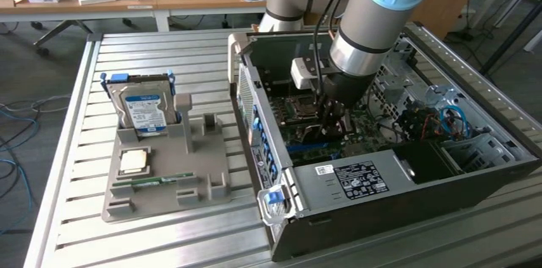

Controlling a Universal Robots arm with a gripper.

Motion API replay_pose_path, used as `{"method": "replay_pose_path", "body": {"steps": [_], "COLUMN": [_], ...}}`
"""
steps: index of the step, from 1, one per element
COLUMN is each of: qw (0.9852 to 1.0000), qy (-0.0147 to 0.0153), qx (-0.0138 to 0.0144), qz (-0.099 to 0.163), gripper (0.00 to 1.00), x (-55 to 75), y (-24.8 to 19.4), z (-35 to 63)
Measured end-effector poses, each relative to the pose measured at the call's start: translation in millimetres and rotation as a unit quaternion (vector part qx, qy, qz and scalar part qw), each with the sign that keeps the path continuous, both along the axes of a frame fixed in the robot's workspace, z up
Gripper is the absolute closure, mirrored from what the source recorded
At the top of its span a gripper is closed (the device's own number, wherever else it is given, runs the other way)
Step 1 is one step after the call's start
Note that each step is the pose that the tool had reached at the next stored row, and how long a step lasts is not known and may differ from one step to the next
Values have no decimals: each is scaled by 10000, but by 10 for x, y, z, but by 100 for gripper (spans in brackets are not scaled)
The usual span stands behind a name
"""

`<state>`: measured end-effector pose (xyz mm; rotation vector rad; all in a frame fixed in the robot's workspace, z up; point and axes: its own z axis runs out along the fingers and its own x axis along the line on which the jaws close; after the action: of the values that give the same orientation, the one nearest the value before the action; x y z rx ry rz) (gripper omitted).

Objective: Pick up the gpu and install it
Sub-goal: 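Insert the gpu into the slot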

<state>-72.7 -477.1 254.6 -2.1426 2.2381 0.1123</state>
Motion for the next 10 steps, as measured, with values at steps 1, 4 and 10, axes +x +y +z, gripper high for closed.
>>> {"method": "replay_pose_path", "body": {"steps": [1,4,10], "qw": [10000,10000,10000], "qy": [-1,-3,-15], "qx": [0,0,0], "qz": [0,0,0], "gripper": [74,74,74], "x": [0,-2,-7], "y": [0,0,2], "z": [-4,-6,-7]}}
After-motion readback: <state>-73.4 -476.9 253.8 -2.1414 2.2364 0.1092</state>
